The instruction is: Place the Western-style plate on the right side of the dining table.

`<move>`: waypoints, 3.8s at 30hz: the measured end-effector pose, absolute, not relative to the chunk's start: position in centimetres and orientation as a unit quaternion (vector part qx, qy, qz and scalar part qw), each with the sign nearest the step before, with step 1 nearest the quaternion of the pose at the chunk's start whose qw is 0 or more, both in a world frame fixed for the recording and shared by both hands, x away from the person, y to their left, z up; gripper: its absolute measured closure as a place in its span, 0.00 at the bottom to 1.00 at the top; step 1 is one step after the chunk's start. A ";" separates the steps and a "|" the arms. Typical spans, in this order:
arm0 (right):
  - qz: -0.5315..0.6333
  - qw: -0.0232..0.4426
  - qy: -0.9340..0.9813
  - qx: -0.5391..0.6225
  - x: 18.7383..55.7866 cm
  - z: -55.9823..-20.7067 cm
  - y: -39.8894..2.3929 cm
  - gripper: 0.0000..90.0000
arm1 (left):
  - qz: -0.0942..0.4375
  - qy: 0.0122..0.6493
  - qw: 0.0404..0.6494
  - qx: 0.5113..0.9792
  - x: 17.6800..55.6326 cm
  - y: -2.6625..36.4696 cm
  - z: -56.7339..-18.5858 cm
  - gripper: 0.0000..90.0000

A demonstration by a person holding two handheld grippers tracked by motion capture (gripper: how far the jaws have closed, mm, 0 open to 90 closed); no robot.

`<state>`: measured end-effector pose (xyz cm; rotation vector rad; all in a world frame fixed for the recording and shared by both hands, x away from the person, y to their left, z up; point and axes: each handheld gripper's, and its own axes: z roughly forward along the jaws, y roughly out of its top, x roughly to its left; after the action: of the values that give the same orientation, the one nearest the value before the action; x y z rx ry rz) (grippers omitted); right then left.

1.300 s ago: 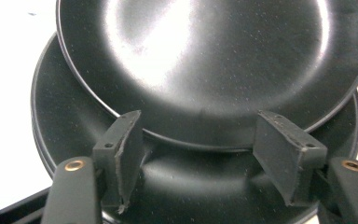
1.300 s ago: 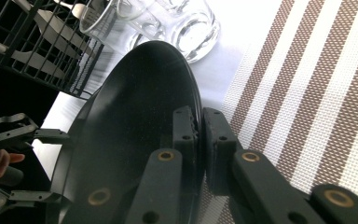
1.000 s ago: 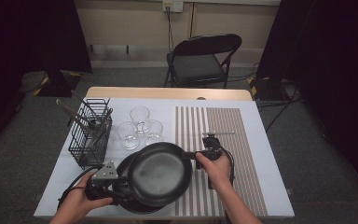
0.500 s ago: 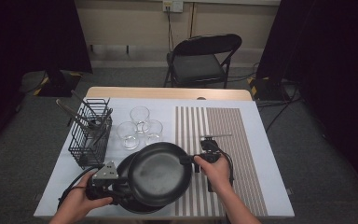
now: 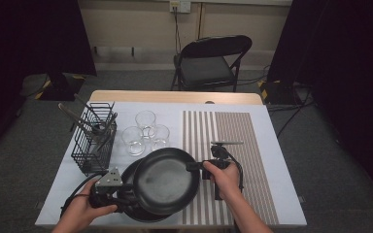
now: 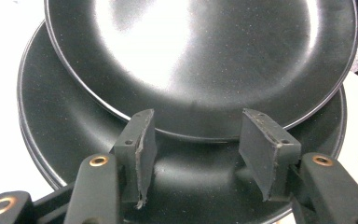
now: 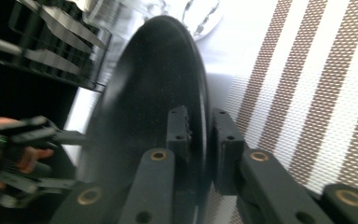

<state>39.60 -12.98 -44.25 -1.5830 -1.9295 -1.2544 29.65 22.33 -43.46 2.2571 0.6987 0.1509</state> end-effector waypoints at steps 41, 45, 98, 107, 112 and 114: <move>-0.499 0.160 -0.600 -0.605 40.4 -41.5 -16.9 0.88 | 0.098 0.282 0.416 0.859 29.5 22.1 -42.7 0.18; -0.503 0.160 -0.590 -0.611 40.5 -41.5 -17.6 0.88 | 0.098 0.280 0.415 0.860 29.5 22.1 -42.7 0.18; -0.531 0.149 -0.522 -0.651 40.9 -41.8 -23.4 0.87 | 0.085 0.292 0.414 0.858 30.5 21.2 -43.1 0.18; -0.535 0.148 -0.511 -0.657 40.9 -42.0 -24.2 0.87 | 0.086 0.287 0.413 0.860 30.6 21.0 -43.1 0.18; -0.537 0.142 -0.505 -0.661 40.7 -42.1 -24.7 0.87 | 0.083 0.289 0.414 0.859 30.5 20.9 -43.1 0.18; -0.538 0.143 -0.501 -0.662 40.7 -42.1 -25.0 0.87 | 0.083 0.286 0.416 0.859 30.6 20.9 -43.1 0.18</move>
<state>40.69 -25.03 -42.13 -1.9107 -1.4454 -1.5532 30.62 20.90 -43.11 2.1583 0.7183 0.2080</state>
